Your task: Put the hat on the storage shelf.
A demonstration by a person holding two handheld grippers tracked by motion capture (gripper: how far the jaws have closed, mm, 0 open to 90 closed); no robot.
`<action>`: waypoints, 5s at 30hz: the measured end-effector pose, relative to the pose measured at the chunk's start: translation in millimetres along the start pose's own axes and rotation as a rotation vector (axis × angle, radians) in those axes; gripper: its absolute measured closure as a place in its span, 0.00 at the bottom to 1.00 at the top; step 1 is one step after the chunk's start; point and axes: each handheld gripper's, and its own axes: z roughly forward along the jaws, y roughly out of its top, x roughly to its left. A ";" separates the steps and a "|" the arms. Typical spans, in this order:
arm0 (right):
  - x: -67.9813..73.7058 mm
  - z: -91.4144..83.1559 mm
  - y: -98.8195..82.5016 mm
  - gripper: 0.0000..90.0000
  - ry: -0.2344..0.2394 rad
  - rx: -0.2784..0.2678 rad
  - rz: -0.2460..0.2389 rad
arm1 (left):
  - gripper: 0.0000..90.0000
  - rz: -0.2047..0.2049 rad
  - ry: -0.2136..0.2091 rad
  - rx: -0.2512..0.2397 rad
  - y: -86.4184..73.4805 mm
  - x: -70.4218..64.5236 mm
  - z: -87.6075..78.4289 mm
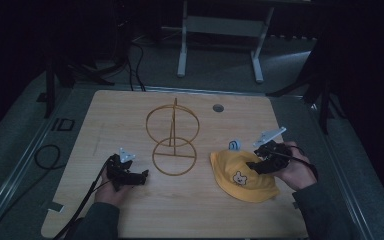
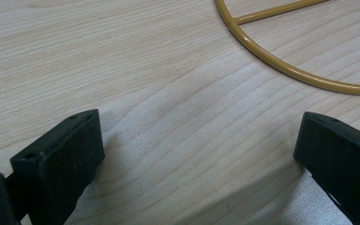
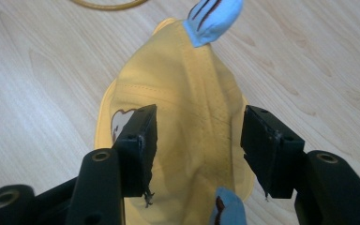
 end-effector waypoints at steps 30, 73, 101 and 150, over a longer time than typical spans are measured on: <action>-8.2 16.3 22.5 0.89 0.077 0.224 -0.112 | 0.02 -0.001 0.001 -0.003 -0.1 -0.1 0.2; -26.0 -25.5 38.7 0.90 0.060 -0.212 -0.018 | 0.02 0.000 0.000 0.000 0.0 0.0 0.0; -41.9 -45.4 45.0 0.91 0.056 -0.463 0.032 | 0.02 -0.003 -0.001 -0.001 0.1 -0.1 0.0; -42.1 -65.7 70.7 0.91 0.067 -0.635 -0.002 | 0.02 -0.002 0.000 -0.001 0.1 -0.1 0.0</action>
